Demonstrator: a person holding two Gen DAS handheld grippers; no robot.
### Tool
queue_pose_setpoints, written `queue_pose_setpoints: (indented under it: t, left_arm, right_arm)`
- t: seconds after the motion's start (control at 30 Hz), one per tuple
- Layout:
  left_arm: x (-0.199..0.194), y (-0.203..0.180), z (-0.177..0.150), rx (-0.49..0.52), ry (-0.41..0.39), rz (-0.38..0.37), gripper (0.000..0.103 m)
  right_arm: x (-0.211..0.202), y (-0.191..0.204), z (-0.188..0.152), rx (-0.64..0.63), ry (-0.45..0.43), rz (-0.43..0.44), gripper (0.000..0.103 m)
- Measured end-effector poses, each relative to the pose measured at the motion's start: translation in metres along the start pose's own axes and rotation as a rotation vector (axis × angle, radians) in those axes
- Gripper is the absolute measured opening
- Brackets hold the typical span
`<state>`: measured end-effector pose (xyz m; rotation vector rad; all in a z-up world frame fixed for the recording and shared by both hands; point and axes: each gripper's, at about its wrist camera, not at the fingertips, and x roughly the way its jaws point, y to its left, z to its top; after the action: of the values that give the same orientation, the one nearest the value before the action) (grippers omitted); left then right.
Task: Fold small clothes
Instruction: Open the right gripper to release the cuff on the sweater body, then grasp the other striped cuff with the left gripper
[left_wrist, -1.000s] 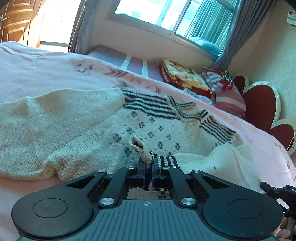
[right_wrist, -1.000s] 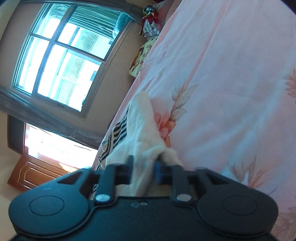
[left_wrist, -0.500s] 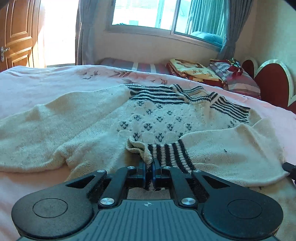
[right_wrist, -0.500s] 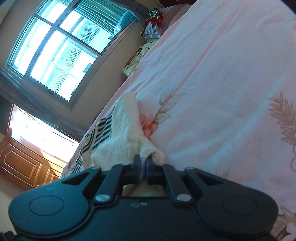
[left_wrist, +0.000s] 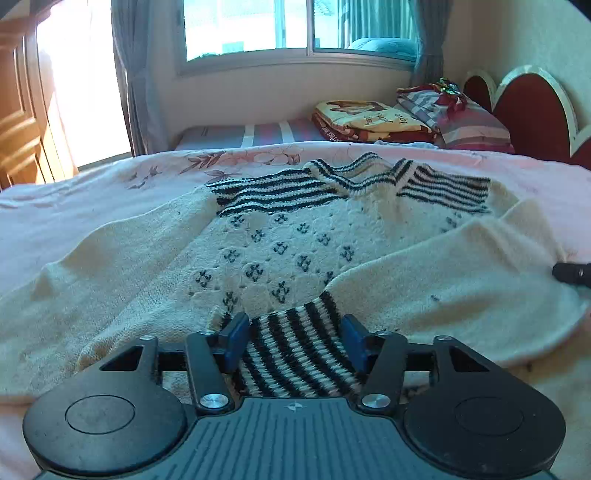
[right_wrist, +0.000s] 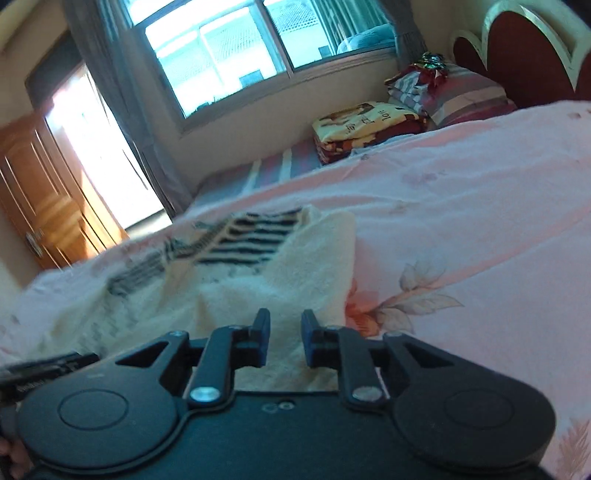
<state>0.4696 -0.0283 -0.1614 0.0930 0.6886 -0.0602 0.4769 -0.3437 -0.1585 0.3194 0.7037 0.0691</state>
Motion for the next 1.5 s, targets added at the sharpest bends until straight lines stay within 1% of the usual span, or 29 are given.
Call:
queue_pose_setpoints:
  t: [0.03,0.1,0.2,0.27,0.33,0.37,0.4,0.43,0.5,0.53,0.6,0.7,0.77,0.8,0.83,0.9,0.97,1.0,1.03,1.1,1.13,1.17,1.2,1.23,1.3,1.33,1.4,1.47,1.5]
  left_arm:
    - [-0.002,0.002,-0.004,-0.004,-0.010,-0.007,0.060]
    - [-0.007,0.003,-0.001,-0.003,-0.009,-0.013,0.060]
    - [-0.009,0.000,0.005,-0.002,-0.020,0.009,0.060]
    - [0.000,0.000,0.008,-0.017,0.006,0.011,0.060]
    - [0.002,-0.001,0.007,-0.011,0.006,0.012,0.061]
    - [0.002,0.000,0.007,-0.013,0.004,0.011,0.061]
    - [0.003,0.002,0.006,-0.019,0.003,0.009,0.061]
    - [0.001,0.003,0.006,-0.026,0.005,0.011,0.061]
    - [-0.004,0.003,0.007,-0.034,-0.004,0.026,0.061]
    - [-0.005,0.003,0.007,-0.036,-0.009,0.038,0.061]
    - [0.002,0.001,0.005,-0.034,0.009,0.053,0.064]
    - [-0.001,-0.005,0.011,-0.055,0.006,0.071,0.066]
    - [-0.009,-0.013,0.014,-0.042,-0.054,0.050,0.066]
    - [-0.004,-0.019,0.014,-0.013,-0.029,0.048,0.066]
    - [0.005,-0.022,0.012,0.002,0.025,0.055,0.066]
    - [-0.003,-0.026,0.012,0.025,-0.014,0.076,0.066]
    - [-0.003,-0.033,0.007,0.056,-0.006,0.081,0.068]
    - [-0.003,-0.030,0.004,0.021,-0.011,0.084,0.071]
    - [-0.002,-0.026,0.004,-0.015,0.000,0.084,0.080]
    - [-0.008,-0.013,0.007,-0.062,0.029,0.039,0.081]
    - [-0.020,-0.003,0.006,-0.085,0.011,0.021,0.083]
    - [-0.033,0.010,0.001,-0.110,-0.022,0.020,0.092]
    - [-0.046,0.026,-0.005,-0.143,-0.056,0.030,0.095]
    - [-0.060,0.045,-0.013,-0.188,-0.084,0.029,0.096]
    - [-0.085,0.099,-0.033,-0.334,-0.119,0.066,0.095]
    - [-0.096,0.127,-0.043,-0.412,-0.132,0.093,0.094]
    - [-0.113,0.189,-0.066,-0.576,-0.143,0.159,0.078]
    - [-0.118,0.250,-0.091,-0.774,-0.119,0.212,0.052]
    - [-0.118,0.277,-0.103,-0.868,-0.113,0.215,0.049]
  right_arm:
    - [-0.001,-0.014,0.001,0.071,0.007,0.031,0.000]
    - [-0.005,-0.017,0.008,0.071,0.017,0.037,0.000]
    - [-0.007,-0.010,0.023,0.041,-0.058,0.069,0.018]
    - [0.010,-0.013,0.042,0.053,-0.068,0.060,0.017]
    - [0.032,-0.016,0.056,0.030,-0.061,0.046,0.014]
    - [0.052,-0.018,0.061,0.008,-0.016,0.000,0.011]
    - [0.063,-0.023,0.062,0.000,0.009,-0.014,0.004]
    - [0.065,-0.029,0.063,0.013,-0.001,-0.009,0.000]
    - [0.058,-0.027,0.067,0.029,0.013,-0.023,0.000]
    - [0.047,-0.019,0.065,0.009,-0.009,-0.031,0.011]
    - [0.027,0.004,0.054,-0.076,-0.056,0.038,0.021]
    - [0.027,0.044,0.036,-0.224,-0.037,0.121,0.020]
    - [0.048,0.057,0.028,-0.272,0.032,0.095,0.017]
    - [0.057,0.057,0.024,-0.273,0.046,0.080,0.014]
    - [0.056,0.057,0.024,-0.266,0.032,0.082,0.014]
    - [0.043,0.063,0.027,-0.257,0.025,0.075,0.018]
    - [0.020,0.071,0.020,-0.293,-0.057,0.103,0.023]
    - [0.021,0.073,0.014,-0.316,-0.044,0.092,0.025]
    - [0.035,0.072,0.008,-0.333,0.044,0.052,0.027]
    - [0.033,0.074,0.003,-0.360,0.029,0.042,0.027]
    - [0.027,0.077,0.006,-0.351,0.038,0.038,0.028]
    - [0.018,0.079,0.009,-0.330,0.022,0.055,0.028]
    - [0.004,0.079,0.010,-0.314,-0.022,0.079,0.029]
    - [-0.010,0.078,0.008,-0.307,-0.063,0.089,0.034]
    - [-0.024,0.080,0.002,-0.297,-0.064,0.072,0.039]
    - [-0.030,0.079,-0.001,-0.279,-0.054,0.077,0.038]
    - [-0.040,0.077,-0.010,-0.233,-0.042,0.083,0.037]
    - [-0.045,0.078,-0.017,-0.189,-0.020,0.080,0.039]
    - [-0.047,0.081,-0.021,-0.166,-0.012,0.082,0.039]
